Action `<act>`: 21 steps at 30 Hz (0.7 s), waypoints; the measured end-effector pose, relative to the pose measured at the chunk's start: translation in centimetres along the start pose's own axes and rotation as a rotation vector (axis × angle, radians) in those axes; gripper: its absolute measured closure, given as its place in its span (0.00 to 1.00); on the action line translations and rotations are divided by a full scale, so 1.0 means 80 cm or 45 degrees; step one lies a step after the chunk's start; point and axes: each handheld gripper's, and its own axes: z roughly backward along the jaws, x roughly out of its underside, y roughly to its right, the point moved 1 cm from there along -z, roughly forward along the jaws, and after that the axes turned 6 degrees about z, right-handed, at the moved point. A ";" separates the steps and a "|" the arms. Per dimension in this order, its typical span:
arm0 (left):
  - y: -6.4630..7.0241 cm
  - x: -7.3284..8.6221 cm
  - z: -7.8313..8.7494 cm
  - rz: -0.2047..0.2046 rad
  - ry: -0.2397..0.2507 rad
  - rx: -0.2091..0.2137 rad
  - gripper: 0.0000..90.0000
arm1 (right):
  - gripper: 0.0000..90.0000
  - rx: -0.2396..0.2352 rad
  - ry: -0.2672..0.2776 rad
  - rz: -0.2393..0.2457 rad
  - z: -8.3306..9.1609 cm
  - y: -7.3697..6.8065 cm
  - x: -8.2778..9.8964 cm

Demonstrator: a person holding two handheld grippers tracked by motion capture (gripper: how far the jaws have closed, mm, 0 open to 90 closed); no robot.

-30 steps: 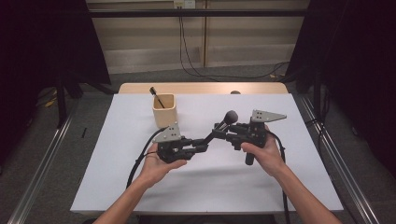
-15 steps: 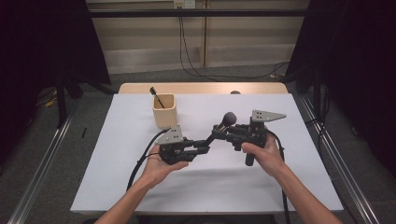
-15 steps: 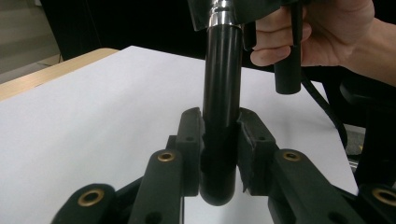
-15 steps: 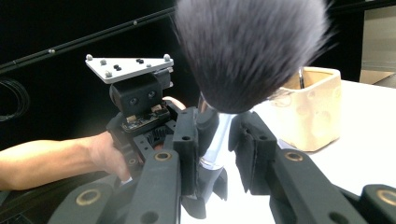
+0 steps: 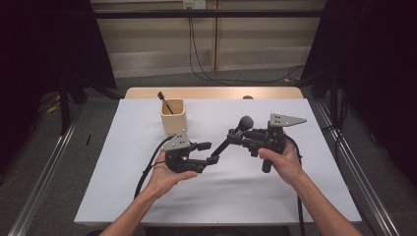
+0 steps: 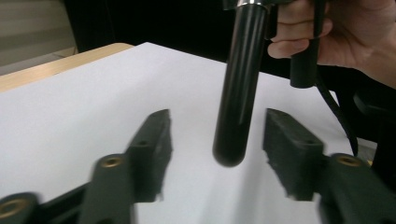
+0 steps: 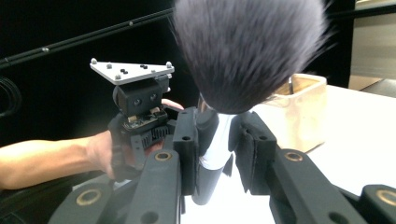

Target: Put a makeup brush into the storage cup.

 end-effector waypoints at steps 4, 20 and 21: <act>-0.003 -0.001 0.006 0.031 -0.020 -0.038 0.21 | 0.79 0.014 0.000 0.018 0.003 0.001 -0.002; -0.013 -0.007 0.028 0.070 -0.015 -0.083 0.02 | 0.79 0.034 -0.092 0.031 0.012 0.006 -0.003; -0.013 -0.007 0.028 0.069 -0.015 -0.088 0.02 | 0.79 0.030 -0.103 0.032 0.012 0.006 -0.003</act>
